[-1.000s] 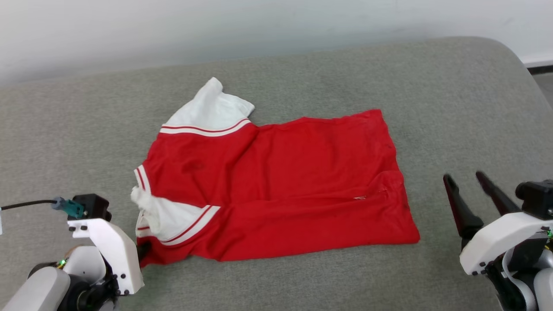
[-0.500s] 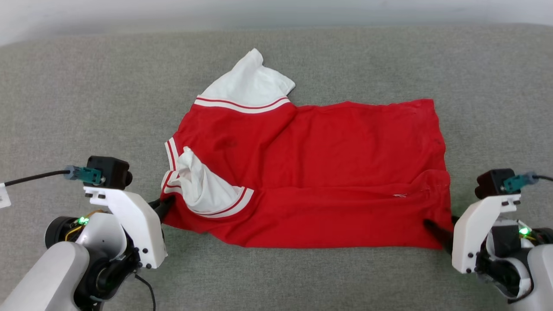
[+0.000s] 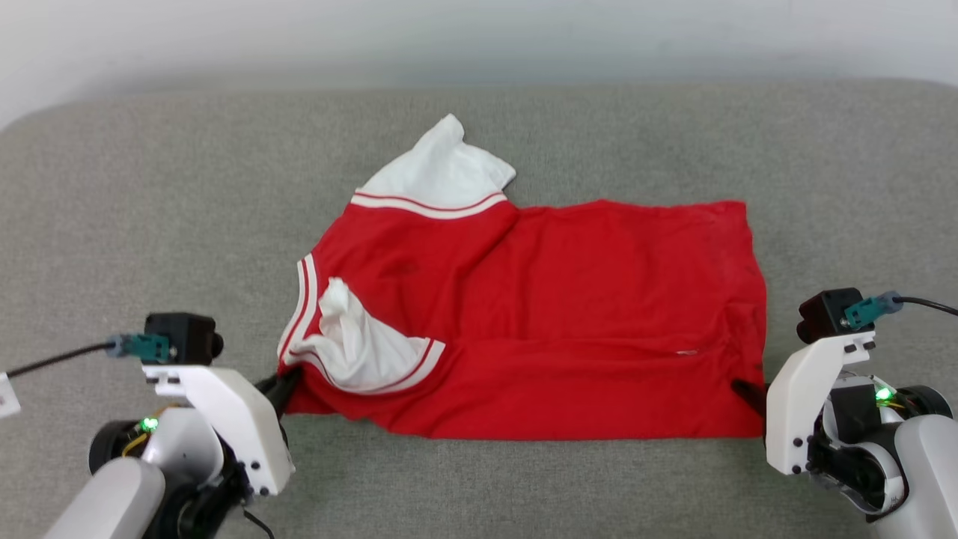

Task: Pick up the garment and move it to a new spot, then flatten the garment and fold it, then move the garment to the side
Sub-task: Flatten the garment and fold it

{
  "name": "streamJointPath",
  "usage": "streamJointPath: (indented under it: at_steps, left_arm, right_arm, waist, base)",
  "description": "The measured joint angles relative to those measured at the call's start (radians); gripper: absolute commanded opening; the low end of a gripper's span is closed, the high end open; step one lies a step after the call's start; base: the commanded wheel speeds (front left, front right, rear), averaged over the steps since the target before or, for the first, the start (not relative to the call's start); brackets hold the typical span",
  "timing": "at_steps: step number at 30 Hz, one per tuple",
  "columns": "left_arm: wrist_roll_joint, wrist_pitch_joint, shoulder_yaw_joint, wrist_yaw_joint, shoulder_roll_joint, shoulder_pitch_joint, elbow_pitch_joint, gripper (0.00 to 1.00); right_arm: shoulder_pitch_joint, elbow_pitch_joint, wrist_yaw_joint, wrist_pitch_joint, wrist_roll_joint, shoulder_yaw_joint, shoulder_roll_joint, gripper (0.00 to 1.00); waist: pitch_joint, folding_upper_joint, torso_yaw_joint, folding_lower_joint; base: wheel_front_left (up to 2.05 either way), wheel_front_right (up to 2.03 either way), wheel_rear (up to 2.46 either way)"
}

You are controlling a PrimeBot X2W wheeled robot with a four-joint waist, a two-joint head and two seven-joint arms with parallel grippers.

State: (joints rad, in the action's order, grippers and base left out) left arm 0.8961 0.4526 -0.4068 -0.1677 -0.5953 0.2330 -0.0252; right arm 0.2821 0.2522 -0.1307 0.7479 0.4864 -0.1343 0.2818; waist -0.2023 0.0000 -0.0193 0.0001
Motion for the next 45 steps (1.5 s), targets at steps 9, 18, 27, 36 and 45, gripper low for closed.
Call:
streamJointPath:
  at_steps: [9, 18, 27, 36, 45]
  left_arm:
    - [0.036, -0.043, 0.021, -0.030, 0.007, -0.145, -0.028, 0.00]
    - [0.101, -0.043, 0.041, -0.067, 0.007, -0.293, -0.021, 0.00]
    - [0.045, -0.193, 0.055, -0.038, 0.065, -0.221, 0.082, 1.00]
    - [-0.091, -0.361, 0.079, -0.052, 0.075, -0.043, 0.080, 1.00]
    - [-0.136, -0.295, 0.064, -0.006, 0.054, 0.272, 0.124, 1.00]
  right_arm:
    - [-0.099, -0.094, 0.000, 0.012, 0.014, 0.005, 0.006, 0.00]
    - [-0.245, -0.130, 0.000, 0.061, 0.003, 0.078, -0.021, 0.40]
    - [-0.249, -0.152, 0.000, -0.234, -0.043, 0.059, -0.027, 1.00]
    - [-0.180, -0.243, 0.000, -0.591, -0.170, 0.108, -0.067, 1.00]
    - [-0.076, -0.383, 0.000, -0.684, -0.208, 0.121, -0.124, 1.00]
  waist:
    - [0.115, 0.0000, -0.001, -0.0001]
    - [0.184, 0.0000, 0.002, -0.0002]
    - [0.174, 0.0000, -0.016, -0.0001]
    - [0.158, 0.0000, -0.074, -0.0001]
    - [-0.005, 0.0000, -0.117, -0.0001]
  base:
    - [0.00, 0.00, 0.00]
    - [0.00, 0.00, 0.00]
    - [0.00, 0.00, 0.00]
    - [0.00, 0.00, 0.00]
    - [0.00, 0.00, 0.00]
